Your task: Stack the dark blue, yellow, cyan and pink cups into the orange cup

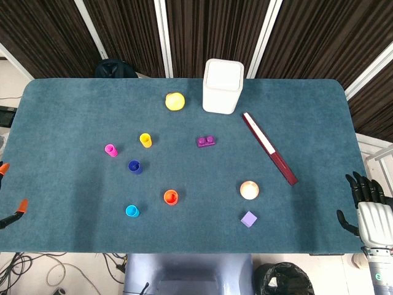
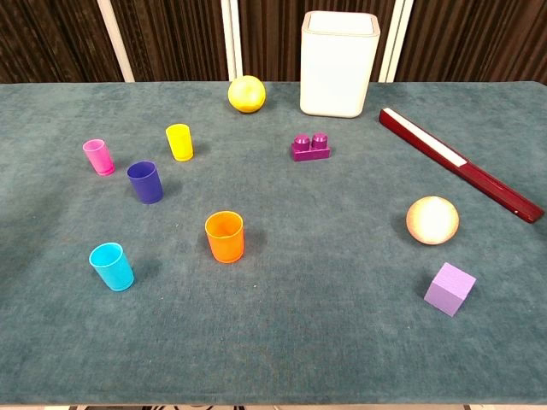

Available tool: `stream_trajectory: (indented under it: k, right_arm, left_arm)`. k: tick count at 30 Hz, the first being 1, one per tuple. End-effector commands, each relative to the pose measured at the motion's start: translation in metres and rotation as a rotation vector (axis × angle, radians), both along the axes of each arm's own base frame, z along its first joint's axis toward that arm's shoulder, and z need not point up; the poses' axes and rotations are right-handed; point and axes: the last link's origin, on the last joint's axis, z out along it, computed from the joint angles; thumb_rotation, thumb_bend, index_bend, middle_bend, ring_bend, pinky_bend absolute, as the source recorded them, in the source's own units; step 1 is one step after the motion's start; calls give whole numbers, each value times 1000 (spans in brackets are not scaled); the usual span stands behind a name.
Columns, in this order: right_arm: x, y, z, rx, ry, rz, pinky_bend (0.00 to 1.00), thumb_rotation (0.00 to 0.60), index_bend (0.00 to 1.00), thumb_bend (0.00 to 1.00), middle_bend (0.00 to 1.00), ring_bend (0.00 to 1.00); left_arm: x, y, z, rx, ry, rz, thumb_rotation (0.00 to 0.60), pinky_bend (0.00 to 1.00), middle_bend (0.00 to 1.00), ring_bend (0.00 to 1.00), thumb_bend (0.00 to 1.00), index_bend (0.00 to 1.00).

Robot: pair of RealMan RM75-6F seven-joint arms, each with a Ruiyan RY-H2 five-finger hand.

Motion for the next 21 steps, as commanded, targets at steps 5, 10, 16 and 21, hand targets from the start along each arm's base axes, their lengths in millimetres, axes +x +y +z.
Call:
stream_trajectory:
  k: [5, 10, 16, 21]
  right_arm:
    - [-1, -1, -1, 4, 2, -4, 24, 600, 36, 420, 0, 36]
    - [-1, -1, -1, 1, 3, -2, 24, 600, 36, 419, 0, 36]
    - [1, 0, 0, -5, 3, 2, 24, 600, 36, 420, 0, 36]
    - [1, 1, 1, -6, 3, 3, 24, 600, 36, 420, 0, 36]
  left_arm:
    - [0, 0, -1, -2, 2, 0, 600, 0, 21, 0, 304, 80]
    - [0, 1, 0, 4, -5, -2, 600, 0, 21, 0, 304, 80]
    - [1, 0, 1, 7, -11, -8, 600, 0, 21, 0, 281, 80]
    - [0, -1, 2, 7, -14, -8, 600, 0, 21, 0, 274, 80]
